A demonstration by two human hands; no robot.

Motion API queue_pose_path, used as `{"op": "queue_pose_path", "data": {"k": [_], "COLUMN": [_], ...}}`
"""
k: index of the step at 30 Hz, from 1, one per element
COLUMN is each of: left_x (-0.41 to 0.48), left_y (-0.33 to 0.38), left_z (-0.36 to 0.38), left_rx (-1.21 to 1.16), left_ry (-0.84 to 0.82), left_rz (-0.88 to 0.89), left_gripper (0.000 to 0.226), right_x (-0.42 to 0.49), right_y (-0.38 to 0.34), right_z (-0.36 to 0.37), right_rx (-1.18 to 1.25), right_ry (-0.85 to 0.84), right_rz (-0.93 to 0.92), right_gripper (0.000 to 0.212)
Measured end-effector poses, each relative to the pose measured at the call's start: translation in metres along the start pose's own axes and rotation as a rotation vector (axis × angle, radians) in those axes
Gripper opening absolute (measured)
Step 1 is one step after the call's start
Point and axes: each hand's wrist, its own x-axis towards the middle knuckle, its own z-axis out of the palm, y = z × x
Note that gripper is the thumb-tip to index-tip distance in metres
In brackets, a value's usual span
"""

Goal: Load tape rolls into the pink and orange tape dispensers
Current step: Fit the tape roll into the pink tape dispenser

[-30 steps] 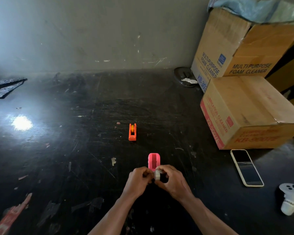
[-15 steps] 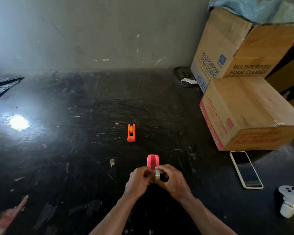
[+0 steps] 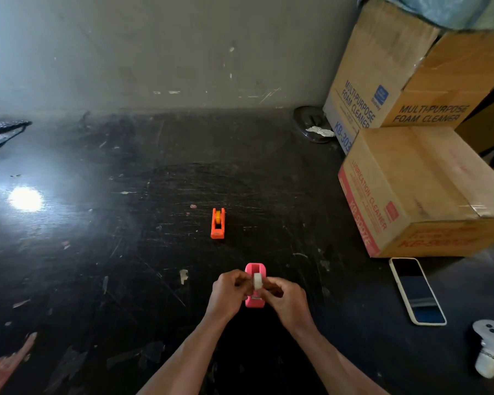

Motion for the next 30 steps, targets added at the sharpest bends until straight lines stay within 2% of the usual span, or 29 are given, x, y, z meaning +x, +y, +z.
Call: {"op": "queue_pose_path", "data": {"k": [9,14,23,30], "left_x": [0.023,0.032,0.038,0.042], "left_y": [0.001,-0.003,-0.004,-0.006], "left_z": [0.004,0.002,-0.001,0.001], "left_rx": [0.076,0.107,0.111,0.143], "left_ry": [0.007,-0.024,-0.047,-0.019], "left_rz": [-0.025,-0.060,-0.047,-0.039], "left_gripper": [0.012,0.010,0.018,0.016], "right_x": [0.019,0.025,0.026,0.026], "right_y": [-0.001,0.003,0.004,-0.001], "right_z": [0.008,0.011,0.014,0.012], "right_rx": [-0.017,-0.162,-0.130,-0.125], "right_ry": [0.035,0.054,0.024,0.024], "right_rz": [0.070,0.061,0.064,0.082], "right_gripper": [0.018,0.033,0.044,0.028]}}
